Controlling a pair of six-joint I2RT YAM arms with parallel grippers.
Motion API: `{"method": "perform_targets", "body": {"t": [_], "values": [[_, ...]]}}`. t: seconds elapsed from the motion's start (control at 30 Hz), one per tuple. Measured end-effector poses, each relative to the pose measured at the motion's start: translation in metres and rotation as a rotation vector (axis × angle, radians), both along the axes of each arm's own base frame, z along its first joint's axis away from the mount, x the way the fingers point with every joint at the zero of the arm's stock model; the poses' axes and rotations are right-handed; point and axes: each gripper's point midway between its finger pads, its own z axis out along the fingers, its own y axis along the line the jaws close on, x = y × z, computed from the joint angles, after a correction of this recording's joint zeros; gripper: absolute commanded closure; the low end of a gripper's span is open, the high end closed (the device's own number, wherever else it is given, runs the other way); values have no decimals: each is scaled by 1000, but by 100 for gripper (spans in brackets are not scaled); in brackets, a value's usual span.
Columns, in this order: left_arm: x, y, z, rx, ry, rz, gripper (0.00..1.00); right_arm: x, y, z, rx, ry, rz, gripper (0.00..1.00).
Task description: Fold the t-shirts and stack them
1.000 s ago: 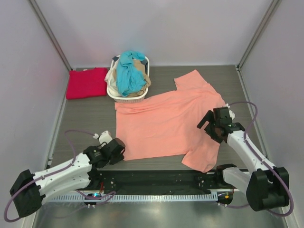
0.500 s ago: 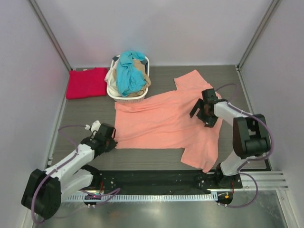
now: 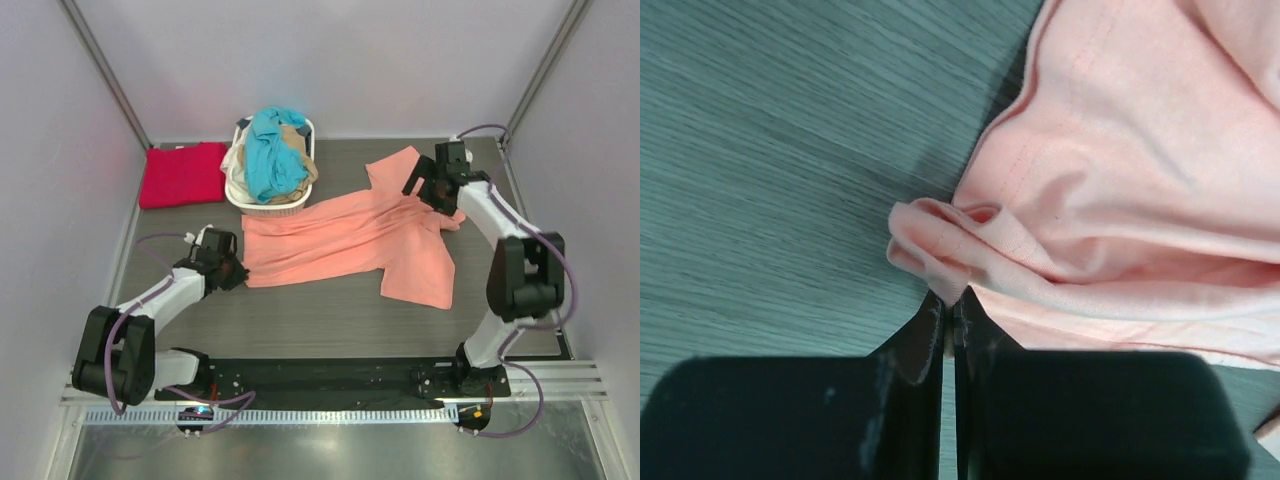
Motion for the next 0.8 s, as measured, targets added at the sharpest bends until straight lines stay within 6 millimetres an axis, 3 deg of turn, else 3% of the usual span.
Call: {"method": "perform_targets", "body": {"t": [0.1, 0.23, 0.3, 0.53, 0.8], "values": [[-2, -1, 4, -8, -26, -15, 100, -43, -14, 46, -23, -96, -37, 2], [-13, -1, 3, -23, -44, -30, 100, -118, -36, 70, -34, -173, -143, 3], [-19, -1, 0, -28, -44, -34, 100, -144, -42, 60, -19, -172, -194, 3], [-29, 0, -1, -39, -59, -41, 100, -223, -58, -27, -45, 58, -329, 5], [-33, 1, -3, -42, -67, -41, 100, -240, -52, -54, -3, 139, -361, 14]]}}
